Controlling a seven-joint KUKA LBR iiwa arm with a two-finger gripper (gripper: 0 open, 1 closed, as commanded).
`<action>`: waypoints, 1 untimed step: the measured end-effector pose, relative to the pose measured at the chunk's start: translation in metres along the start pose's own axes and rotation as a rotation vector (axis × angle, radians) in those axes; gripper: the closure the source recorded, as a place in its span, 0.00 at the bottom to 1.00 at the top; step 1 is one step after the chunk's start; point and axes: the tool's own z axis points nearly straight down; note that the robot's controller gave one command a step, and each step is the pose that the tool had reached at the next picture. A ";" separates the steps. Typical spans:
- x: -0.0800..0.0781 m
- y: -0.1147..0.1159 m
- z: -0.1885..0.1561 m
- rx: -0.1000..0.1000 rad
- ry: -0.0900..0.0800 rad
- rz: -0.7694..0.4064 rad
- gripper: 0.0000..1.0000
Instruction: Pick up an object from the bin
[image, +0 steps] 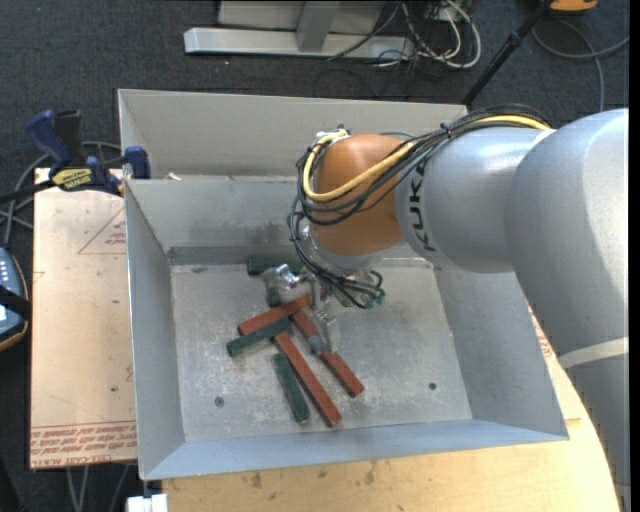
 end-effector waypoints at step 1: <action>-0.001 0.000 -0.001 0.000 -0.003 0.002 0.00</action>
Offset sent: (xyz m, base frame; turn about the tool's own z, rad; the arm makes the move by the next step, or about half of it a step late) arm 0.0000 0.0000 0.0000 0.0000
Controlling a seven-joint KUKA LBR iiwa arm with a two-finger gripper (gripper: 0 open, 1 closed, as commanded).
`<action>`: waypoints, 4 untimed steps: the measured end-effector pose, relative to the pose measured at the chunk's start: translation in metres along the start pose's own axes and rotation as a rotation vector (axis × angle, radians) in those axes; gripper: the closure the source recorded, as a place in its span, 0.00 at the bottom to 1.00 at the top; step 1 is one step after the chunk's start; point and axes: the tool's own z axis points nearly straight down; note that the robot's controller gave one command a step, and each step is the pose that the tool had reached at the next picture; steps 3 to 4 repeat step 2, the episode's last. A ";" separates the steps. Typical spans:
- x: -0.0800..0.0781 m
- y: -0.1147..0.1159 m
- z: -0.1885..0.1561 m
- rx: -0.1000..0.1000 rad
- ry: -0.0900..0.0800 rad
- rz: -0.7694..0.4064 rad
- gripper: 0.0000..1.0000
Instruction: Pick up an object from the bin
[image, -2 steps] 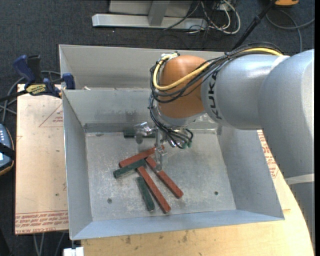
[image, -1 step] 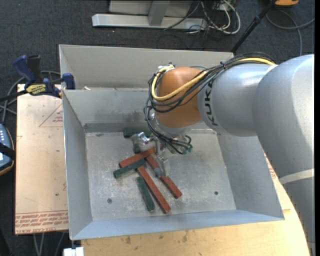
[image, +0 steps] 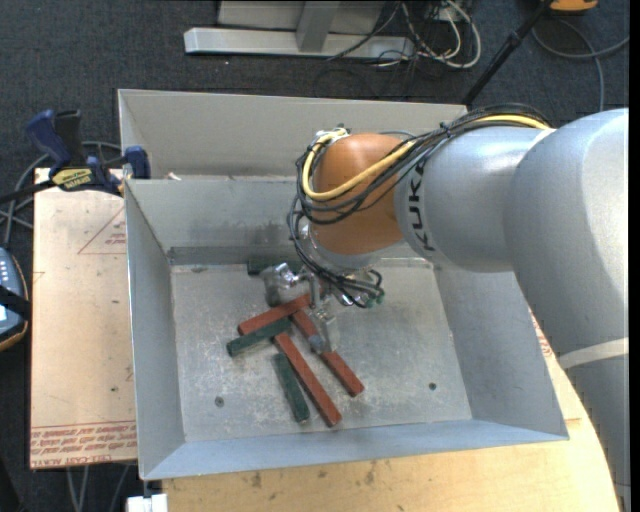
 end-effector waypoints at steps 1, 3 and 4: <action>-0.003 -0.001 -0.003 0.003 -0.011 0.001 1.00; -0.006 -0.001 -0.094 0.006 -0.010 0.003 1.00; -0.006 -0.001 -0.094 0.006 -0.010 0.003 1.00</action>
Offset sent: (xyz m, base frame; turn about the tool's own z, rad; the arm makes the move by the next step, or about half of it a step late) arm 0.0000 0.0000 0.0000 0.0000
